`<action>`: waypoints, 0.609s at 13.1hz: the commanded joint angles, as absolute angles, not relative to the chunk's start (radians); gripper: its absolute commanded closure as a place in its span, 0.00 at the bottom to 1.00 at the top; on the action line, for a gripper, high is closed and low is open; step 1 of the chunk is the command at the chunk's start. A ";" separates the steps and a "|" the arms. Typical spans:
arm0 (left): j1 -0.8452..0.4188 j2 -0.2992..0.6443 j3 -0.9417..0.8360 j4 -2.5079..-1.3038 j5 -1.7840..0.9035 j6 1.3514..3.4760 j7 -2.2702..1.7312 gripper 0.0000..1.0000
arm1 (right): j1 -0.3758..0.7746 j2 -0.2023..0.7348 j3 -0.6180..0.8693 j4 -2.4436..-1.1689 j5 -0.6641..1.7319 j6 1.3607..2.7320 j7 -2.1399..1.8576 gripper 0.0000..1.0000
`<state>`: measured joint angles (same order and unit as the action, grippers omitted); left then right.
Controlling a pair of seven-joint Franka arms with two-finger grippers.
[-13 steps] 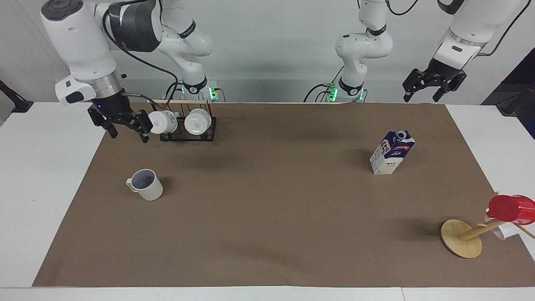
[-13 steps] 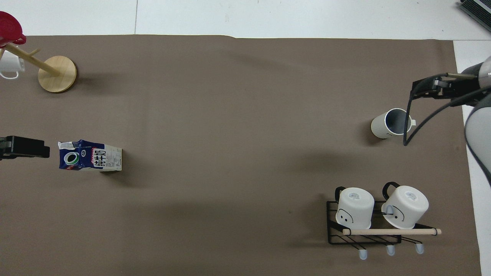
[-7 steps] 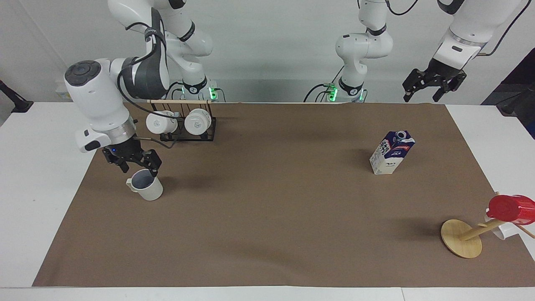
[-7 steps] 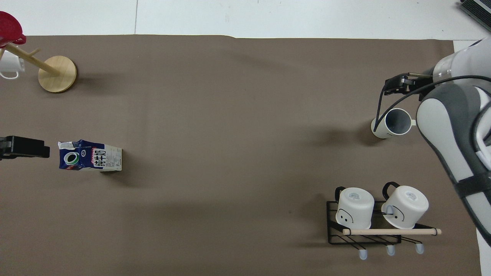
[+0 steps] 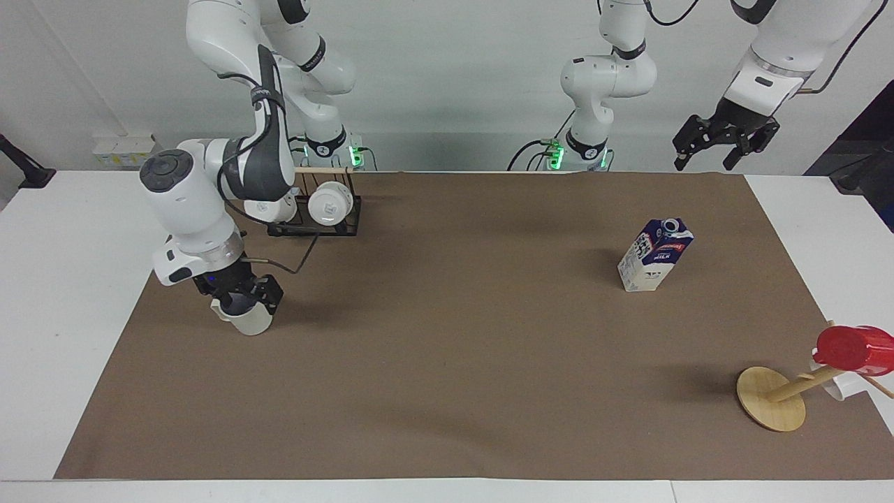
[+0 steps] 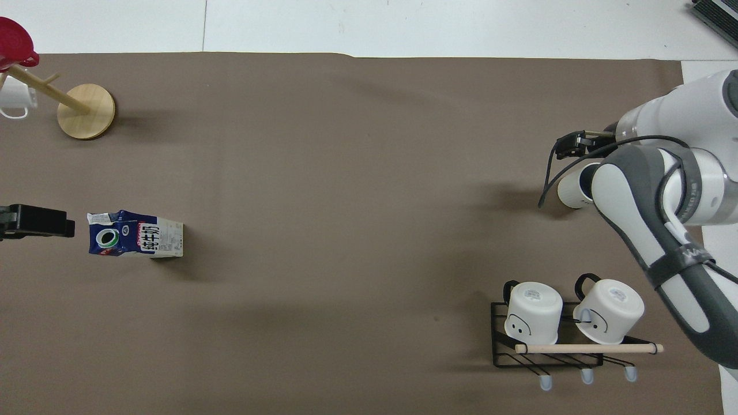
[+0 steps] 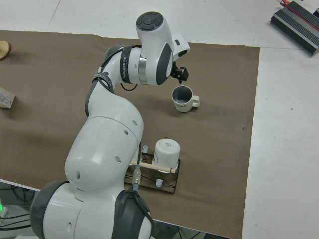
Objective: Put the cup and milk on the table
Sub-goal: 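Lower the right gripper over the lone white mug's rim, then close the right gripper on the white mug and lift it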
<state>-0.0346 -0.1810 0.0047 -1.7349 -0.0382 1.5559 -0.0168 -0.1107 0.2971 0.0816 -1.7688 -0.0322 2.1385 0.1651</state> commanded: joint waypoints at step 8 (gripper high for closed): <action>-0.041 -0.178 0.009 -1.720 -0.025 1.537 -0.028 0.00 | -0.137 0.298 0.087 -1.910 -0.031 2.298 0.101 0.92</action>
